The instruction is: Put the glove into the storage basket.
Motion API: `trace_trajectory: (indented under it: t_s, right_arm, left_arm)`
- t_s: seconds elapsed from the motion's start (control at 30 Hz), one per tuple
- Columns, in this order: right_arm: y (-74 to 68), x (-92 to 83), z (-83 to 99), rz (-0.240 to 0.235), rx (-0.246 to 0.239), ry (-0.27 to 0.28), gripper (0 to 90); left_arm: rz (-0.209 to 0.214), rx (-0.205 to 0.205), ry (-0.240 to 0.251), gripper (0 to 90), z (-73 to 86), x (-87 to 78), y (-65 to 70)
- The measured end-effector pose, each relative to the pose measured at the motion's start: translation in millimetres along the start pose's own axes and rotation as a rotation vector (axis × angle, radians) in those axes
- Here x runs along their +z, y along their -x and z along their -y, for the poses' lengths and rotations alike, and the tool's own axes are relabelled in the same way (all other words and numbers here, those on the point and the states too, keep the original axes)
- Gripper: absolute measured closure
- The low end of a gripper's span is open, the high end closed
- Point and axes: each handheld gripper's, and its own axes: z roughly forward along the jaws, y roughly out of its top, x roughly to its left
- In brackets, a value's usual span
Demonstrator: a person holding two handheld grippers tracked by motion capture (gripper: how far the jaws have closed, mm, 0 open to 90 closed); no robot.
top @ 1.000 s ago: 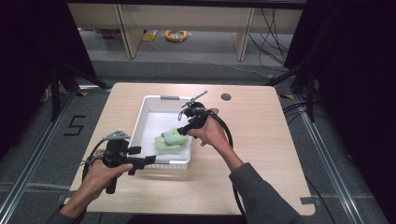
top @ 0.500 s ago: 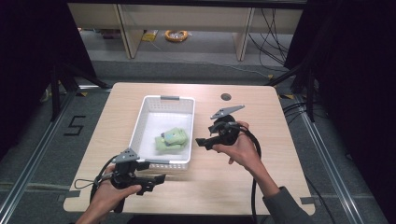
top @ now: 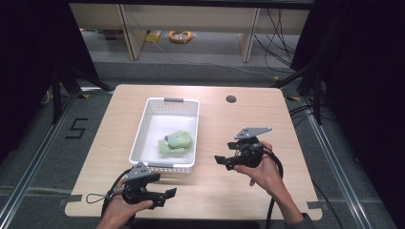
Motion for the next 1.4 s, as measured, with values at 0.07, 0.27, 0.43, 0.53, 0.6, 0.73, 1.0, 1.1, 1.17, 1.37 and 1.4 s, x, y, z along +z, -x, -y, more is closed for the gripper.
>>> trace_trajectory:
  t_s: [0.07, 0.27, 0.43, 0.53, 0.6, 0.73, 1.0, 1.1, 1.17, 1.37, 1.4]
  right_arm:
    - [-0.2, -3.6, 10.6, -0.011, 0.013, 0.011, 26.2]
    - [-2.7, -11.7, 45.1, 0.006, 0.018, 0.031, 25.0]
    - [-7.7, -15.5, 69.4, -0.014, 0.082, 0.023, 24.8]
    - [-6.7, -16.5, 85.8, -0.018, 0.082, 0.026, 24.7]
    - [-3.7, -15.0, 101.1, -0.016, 0.072, 0.034, 24.4]
    - [-7.0, -13.5, 118.3, -0.01, 0.087, 0.014, 24.3]
    - [-15.3, -13.4, 133.4, -0.038, 0.062, 0.002, 22.5]
    - [-16.8, -13.1, 135.9, -0.006, 0.066, -0.003, 22.1]
    - [-14.4, -11.5, 137.1, -0.017, 0.06, 0.003, 21.4]
    - [-13.2, -11.9, 138.2, 0.015, 0.083, -0.018, 20.4]
    - [-9.3, -11.7, 138.8, 0.031, 0.062, -0.018, 19.9]
  left_arm:
    - [0.006, 0.001, -0.003, 16.7, 6.3, 3.7, 1.4]
    - [-0.004, 0.033, -0.038, 16.6, 25.8, 11.8, 6.3]
    - [-0.025, 0.067, -0.047, 16.5, 32.1, 10.6, 3.2]
    - [-0.017, 0.044, -0.047, 16.5, 37.6, 11.3, 4.4]
    - [-0.005, 0.054, -0.073, 16.5, 42.6, 12.4, 7.4]
    - [-0.005, 0.066, -0.068, 16.6, 45.0, 14.6, 10.8]
    - [-0.013, 0.062, -0.083, 16.6, 45.3, 15.6, 8.4]
    - [-0.009, 0.064, -0.069, 16.6, 45.7, 17.3, 9.4]
    - [-0.01, 0.064, -0.07, 16.6, 46.0, 17.4, 9.3]
    - [-0.01, 0.066, -0.09, 16.6, 45.3, 16.9, 7.6]
    - [-0.013, 0.069, -0.087, 16.6, 45.4, 17.0, 6.8]
